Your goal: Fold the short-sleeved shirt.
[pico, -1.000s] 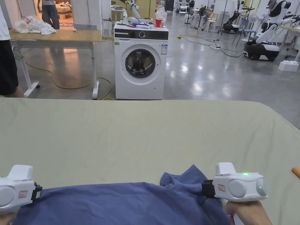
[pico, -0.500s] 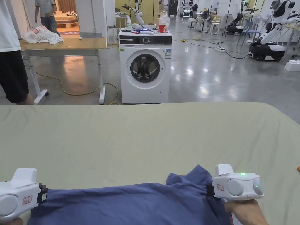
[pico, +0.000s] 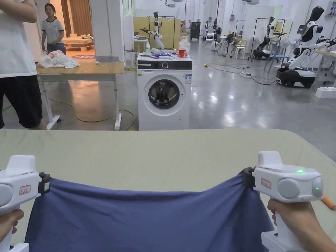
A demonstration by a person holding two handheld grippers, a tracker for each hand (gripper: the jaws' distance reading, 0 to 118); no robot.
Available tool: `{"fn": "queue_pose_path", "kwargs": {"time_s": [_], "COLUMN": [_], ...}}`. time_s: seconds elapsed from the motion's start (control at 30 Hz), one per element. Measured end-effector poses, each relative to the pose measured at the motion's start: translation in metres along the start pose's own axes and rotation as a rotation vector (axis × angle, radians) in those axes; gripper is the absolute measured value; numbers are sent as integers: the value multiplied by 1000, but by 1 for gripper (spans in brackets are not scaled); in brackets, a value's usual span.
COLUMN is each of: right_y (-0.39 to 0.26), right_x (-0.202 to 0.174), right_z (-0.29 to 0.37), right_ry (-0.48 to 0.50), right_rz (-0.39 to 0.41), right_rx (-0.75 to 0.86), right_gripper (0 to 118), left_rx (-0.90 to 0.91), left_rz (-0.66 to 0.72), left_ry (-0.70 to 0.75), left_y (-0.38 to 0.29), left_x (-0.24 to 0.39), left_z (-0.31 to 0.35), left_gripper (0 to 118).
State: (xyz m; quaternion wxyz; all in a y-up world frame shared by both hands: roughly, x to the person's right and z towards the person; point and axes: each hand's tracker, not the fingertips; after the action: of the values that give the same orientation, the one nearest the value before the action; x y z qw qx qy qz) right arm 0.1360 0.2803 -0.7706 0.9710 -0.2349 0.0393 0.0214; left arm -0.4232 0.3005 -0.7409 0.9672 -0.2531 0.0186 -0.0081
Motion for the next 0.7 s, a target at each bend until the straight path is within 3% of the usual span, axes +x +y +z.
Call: {"fn": "queue_pose_path", "kwargs": {"time_s": [0.33,0.7], "right_y": [103,210], "right_x": [-11,-32], "right_z": [70,85], "right_ry": [-56,-85], "right_rz": [60,117], "right_rx": [216,329], "right_gripper": [3,3], "left_rx": [187,281], "left_rz": [2,-18], "left_ry": [32,80], "left_y": [100,191], "left_x": [-24,-45], "left_z": [72,84], "left_gripper": [0,0]}}
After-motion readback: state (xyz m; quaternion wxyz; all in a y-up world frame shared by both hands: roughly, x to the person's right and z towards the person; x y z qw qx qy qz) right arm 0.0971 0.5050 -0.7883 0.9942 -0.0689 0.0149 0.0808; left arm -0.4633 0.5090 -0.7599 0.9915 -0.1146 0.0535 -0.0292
